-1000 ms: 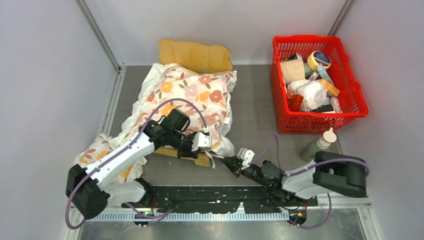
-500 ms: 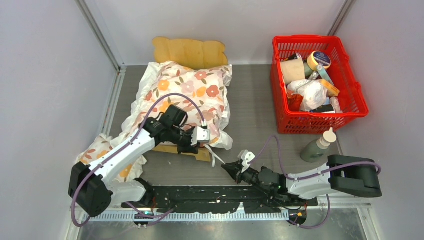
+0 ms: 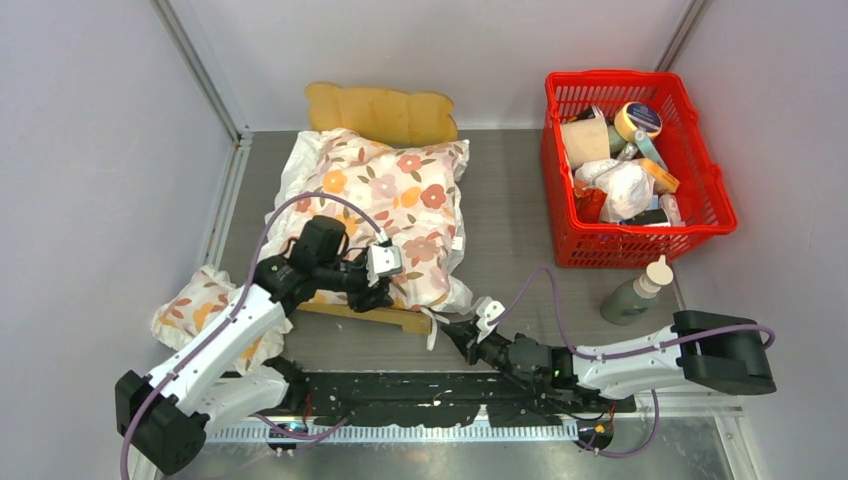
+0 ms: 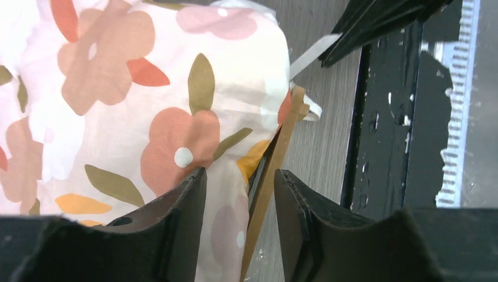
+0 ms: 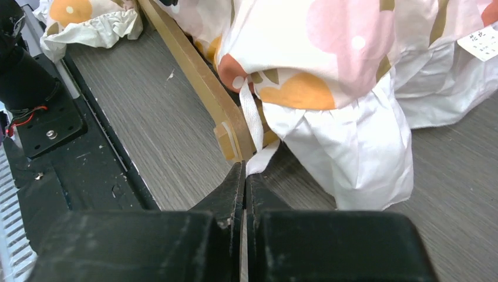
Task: Set up the pet bed
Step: Tie the ropes to the bed frame.
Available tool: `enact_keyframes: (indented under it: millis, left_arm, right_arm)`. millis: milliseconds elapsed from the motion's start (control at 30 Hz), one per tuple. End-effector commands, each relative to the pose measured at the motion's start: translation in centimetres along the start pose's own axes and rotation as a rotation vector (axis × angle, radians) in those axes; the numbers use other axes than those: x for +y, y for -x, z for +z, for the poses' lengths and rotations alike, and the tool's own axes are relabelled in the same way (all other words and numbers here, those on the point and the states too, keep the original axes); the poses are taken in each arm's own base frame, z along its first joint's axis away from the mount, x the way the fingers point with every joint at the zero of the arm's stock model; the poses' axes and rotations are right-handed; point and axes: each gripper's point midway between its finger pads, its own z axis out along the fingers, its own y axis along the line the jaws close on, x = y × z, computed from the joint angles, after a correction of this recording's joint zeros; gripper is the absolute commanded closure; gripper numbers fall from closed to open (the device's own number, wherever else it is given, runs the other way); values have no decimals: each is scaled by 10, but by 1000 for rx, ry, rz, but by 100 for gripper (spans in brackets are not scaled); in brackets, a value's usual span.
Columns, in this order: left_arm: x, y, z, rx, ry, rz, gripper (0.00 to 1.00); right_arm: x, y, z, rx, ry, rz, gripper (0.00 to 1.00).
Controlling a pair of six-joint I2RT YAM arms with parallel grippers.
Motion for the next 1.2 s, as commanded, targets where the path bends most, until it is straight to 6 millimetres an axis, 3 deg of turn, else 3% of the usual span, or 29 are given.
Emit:
enact_keyframes:
  millis: [0, 167, 300, 500, 767, 967, 1167]
  left_arm:
    - [2, 25, -4, -120, 26, -18, 51]
    - [-4, 38, -9, -164, 26, -40, 51]
    - [-7, 48, -3, -184, 81, 23, 53]
    - [-31, 49, 25, -131, 5, 103, 54]
    - [-32, 47, 64, -107, 47, 147, 53]
    - [-37, 50, 89, -113, 41, 175, 56]
    - [-42, 44, 98, -119, 34, 195, 57]
  right_arm:
    - [3, 30, 9, -57, -20, -2, 95]
    - [2, 40, 9, -64, -26, 20, 95]
    - [-3, 44, 10, -74, -35, 36, 95]
    - [-3, 57, 14, -116, -15, 64, 95]
    - [0, 72, 12, -157, 17, 77, 95]
    - [4, 67, 8, -149, 50, 85, 95]
    - [3, 58, 2, -127, 62, 106, 95]
